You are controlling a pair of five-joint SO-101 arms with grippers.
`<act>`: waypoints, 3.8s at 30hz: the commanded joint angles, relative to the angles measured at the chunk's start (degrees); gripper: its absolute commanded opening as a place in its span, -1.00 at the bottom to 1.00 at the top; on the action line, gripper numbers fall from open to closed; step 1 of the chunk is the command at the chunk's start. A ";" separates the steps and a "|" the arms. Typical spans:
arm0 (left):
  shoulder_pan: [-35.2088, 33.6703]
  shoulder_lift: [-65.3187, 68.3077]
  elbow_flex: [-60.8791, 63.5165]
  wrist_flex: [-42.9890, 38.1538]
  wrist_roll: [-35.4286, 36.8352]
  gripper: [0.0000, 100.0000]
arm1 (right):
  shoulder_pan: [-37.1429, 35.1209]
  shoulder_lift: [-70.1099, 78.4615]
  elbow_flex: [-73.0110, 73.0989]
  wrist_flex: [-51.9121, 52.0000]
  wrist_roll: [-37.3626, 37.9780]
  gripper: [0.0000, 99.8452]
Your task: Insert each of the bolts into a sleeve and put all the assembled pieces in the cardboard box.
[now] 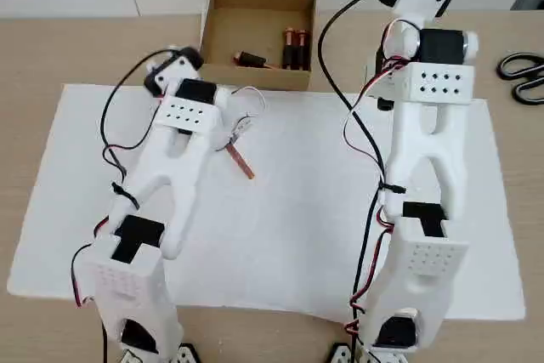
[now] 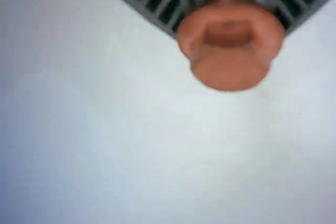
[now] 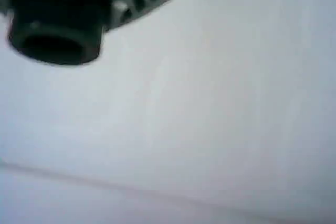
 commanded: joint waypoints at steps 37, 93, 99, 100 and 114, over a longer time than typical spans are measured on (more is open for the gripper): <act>1.41 -0.09 -26.24 21.54 -42.64 -0.99 | -9.19 -47.25 49.93 -15.78 6.07 -0.98; 10.99 0.18 -63.87 23.74 -26.29 -0.99 | -13.93 -132.09 141.36 -68.00 -0.26 -0.99; 9.58 -5.63 -62.46 23.38 -26.81 -0.99 | -14.02 -132.00 141.54 -67.65 -0.18 -0.99; 9.76 -7.21 -61.49 23.38 -27.60 -0.99 | -14.02 -132.00 141.63 -67.65 -0.18 -0.99; 8.88 -32.35 -13.49 14.07 -30.68 -0.99 | -14.20 -132.00 142.07 -67.65 -0.18 -0.99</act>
